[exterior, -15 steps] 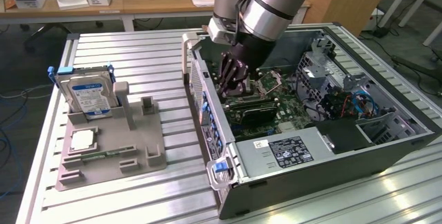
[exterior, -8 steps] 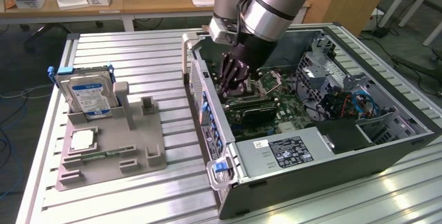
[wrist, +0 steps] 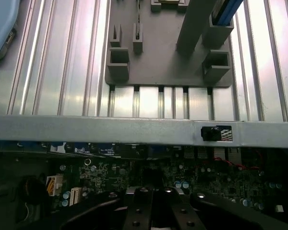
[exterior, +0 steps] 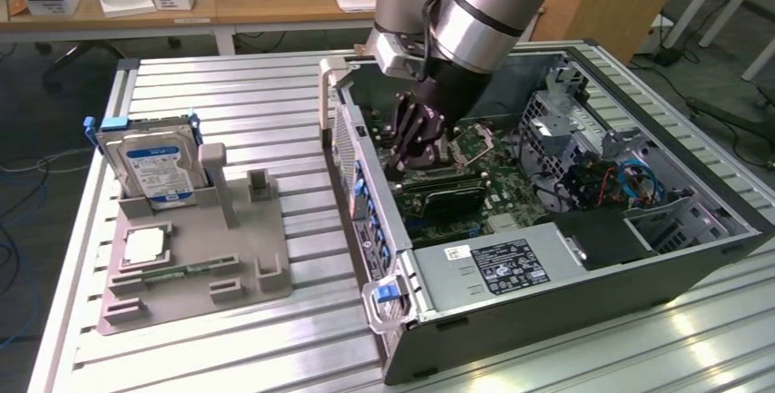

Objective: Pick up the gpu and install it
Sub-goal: 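Press down on the gpu until it lock into place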

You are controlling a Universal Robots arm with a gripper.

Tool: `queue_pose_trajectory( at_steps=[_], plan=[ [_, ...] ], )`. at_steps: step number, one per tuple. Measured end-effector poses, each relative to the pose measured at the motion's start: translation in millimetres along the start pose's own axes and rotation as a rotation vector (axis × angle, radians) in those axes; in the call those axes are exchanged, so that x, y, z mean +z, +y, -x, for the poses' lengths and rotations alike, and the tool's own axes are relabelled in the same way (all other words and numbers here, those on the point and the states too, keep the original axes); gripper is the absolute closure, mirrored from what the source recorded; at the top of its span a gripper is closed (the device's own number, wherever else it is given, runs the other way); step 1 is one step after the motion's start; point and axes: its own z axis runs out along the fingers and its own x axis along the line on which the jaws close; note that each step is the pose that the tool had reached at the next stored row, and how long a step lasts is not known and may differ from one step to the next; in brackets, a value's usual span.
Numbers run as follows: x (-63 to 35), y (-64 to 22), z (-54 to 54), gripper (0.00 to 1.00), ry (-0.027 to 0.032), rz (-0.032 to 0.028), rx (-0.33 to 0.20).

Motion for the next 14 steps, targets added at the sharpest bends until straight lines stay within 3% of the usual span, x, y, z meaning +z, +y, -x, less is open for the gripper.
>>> queue_pose_trajectory(
  at_steps=[7, 8, 14],
  plan=[
    [-3.6, -10.6, -0.1, 0.90, -0.0005, 0.0600, 0.000],
    [-4.0, -12.1, -0.1, 0.90, -0.0006, 0.0733, -0.001],
    [-5.9, -17.5, -0.4, 0.90, -0.0013, 0.1783, -0.001]
  ],
)
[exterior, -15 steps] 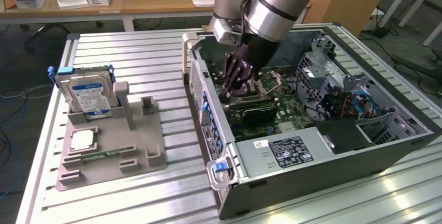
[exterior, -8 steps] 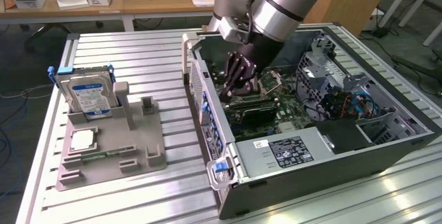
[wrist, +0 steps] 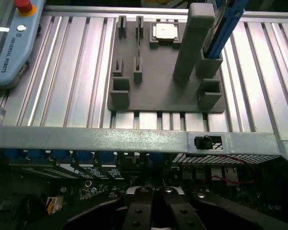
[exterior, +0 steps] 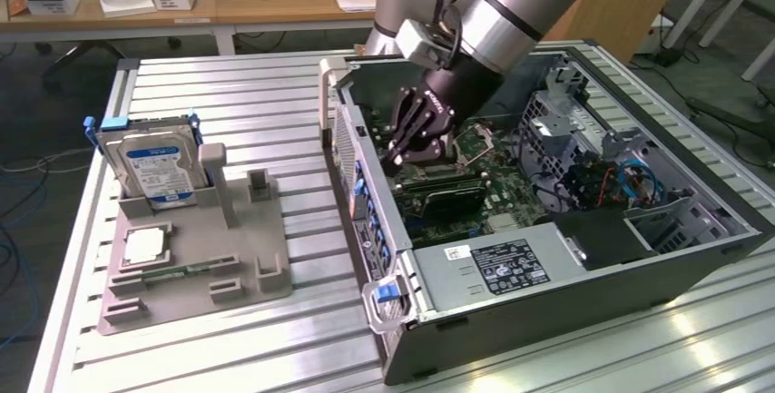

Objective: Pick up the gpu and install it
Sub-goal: 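Press down on the gpu until it lock into place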

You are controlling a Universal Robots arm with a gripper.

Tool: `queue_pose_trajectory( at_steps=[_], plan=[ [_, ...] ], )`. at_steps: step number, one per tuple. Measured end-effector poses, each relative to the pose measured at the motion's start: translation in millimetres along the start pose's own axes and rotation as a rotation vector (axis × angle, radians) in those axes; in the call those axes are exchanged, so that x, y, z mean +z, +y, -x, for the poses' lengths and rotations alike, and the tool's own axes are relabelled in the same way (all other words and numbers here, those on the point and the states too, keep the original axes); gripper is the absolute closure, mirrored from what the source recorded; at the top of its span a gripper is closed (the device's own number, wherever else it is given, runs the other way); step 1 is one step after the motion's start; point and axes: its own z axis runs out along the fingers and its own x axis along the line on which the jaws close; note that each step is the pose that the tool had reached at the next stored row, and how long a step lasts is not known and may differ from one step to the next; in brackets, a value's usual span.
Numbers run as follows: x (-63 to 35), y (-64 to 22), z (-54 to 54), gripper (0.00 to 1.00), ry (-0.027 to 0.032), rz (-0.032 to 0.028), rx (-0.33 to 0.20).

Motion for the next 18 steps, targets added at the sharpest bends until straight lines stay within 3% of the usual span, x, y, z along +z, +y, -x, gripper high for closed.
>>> queue_pose_trajectory(
  at_steps=[1, 3, 18],
  plan=[
    [-0.3, -0.5, -0.6, 0.90, 0.0001, 0.0080, 0.000],
    [0.0, -1.2, -2.6, 0.90, -0.0002, 0.0149, 0.000],
    [8.7, -7.2, -7.3, 0.90, 0.0002, 0.0300, 0.000]
  ],
)
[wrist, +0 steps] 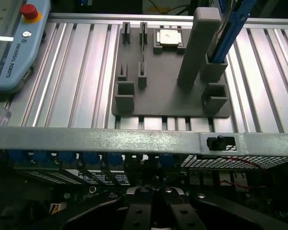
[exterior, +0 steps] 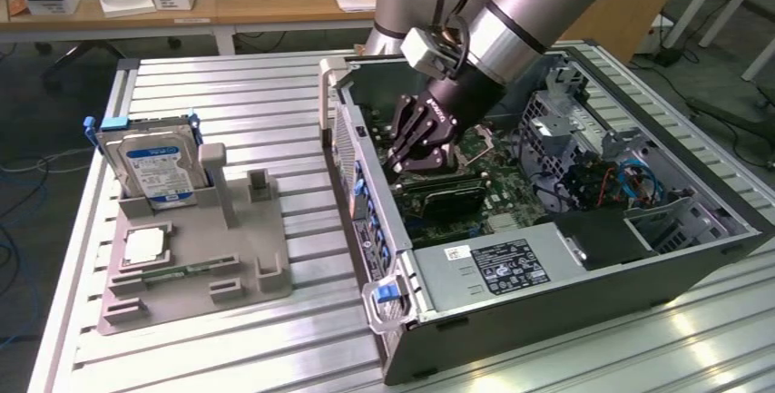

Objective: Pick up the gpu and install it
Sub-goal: 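Press down on the gpu until it lock into place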

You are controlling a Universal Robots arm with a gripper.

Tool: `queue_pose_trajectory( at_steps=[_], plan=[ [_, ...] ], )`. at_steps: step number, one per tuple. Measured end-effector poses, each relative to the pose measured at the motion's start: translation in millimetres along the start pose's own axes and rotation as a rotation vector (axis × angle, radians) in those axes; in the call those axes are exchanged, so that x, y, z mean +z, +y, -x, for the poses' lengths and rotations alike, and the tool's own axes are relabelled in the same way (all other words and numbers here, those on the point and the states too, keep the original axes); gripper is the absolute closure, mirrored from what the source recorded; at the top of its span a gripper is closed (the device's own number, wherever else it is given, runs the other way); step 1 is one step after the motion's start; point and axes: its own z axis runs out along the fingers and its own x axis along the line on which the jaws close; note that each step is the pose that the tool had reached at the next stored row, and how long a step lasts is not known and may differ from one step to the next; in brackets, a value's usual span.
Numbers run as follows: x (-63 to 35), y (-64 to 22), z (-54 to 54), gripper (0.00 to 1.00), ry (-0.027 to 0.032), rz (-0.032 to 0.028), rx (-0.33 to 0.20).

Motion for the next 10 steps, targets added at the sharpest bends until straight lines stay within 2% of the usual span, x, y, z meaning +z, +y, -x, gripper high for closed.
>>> queue_pose_trajectory(
  at_steps=[2, 3, 5, 10],
  plan=[
    [1.1, -1.3, 0.0, 0.90, 0.0001, 0.0002, 0.000],
    [3.0, -3.4, 0.4, 0.90, -0.0044, -0.0025, -0.002],
    [0.7, -5.2, 0.2, 0.90, -0.0010, -0.0002, 0.000],
    [-2.1, -9.8, 0.1, 0.90, -0.0005, -0.0012, 0.000]
  ],
)
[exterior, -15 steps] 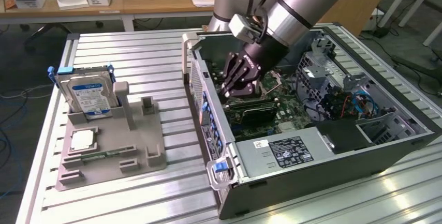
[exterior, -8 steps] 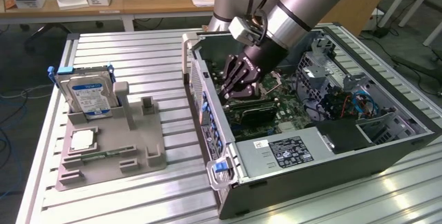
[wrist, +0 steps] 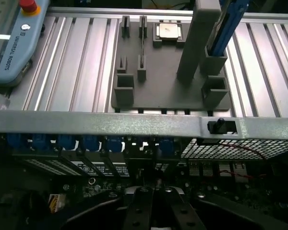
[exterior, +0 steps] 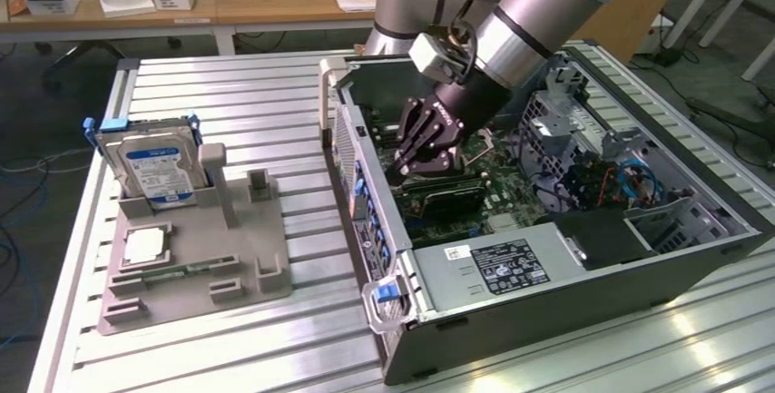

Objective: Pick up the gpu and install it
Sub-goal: 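Press down on the gpu until it lock into place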

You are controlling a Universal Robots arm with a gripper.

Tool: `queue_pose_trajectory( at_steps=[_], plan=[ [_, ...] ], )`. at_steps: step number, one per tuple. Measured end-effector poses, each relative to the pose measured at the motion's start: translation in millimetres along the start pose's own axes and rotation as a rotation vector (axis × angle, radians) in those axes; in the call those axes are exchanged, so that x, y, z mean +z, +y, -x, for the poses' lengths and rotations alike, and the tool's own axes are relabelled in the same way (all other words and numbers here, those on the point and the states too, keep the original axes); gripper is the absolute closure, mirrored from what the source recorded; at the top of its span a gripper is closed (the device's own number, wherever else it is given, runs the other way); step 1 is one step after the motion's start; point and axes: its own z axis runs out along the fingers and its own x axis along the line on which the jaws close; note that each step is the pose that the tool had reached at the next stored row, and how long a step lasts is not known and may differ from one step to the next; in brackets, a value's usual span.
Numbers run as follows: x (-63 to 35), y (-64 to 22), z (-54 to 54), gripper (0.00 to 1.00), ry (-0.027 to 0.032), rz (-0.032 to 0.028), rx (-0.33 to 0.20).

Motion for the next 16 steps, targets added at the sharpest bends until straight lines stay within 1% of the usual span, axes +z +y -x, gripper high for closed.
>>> queue_pose_trajectory(
  at_steps=[1, 2, 3, 6, 7, 8, 9, 10, 12, 13, 16],
  plan=[
    [0.1, 0.0, 0.3, 0.90, -0.0001, -0.0072, 0.000],
    [0.1, -0.1, 0.6, 0.90, 0.0001, -0.0179, 0.000],
    [0.1, -0.1, 1.1, 0.90, 0.0003, -0.0339, 0.000],
    [0.1, -0.1, 2.2, 0.90, 0.0008, -0.0877, 0.001],
    [0.2, -0.2, 2.5, 0.90, 0.0010, -0.1069, 0.001],
    [0.3, -0.1, 2.8, 0.90, 0.0011, -0.1248, 0.001],
    [0.4, 0.0, 2.9, 0.90, 0.0014, -0.1411, 0.001],
    [0.8, 0.1, 3.1, 0.90, 0.0015, -0.1560, 0.001],
    [1.8, 0.7, 3.4, 0.90, 0.0016, -0.1831, 0.001],
    [2.3, 0.9, 3.6, 0.90, 0.0017, -0.1980, 0.001],
    [3.7, 1.7, 4.0, 0.90, 0.0027, -0.2376, 0.002]
  ],
)
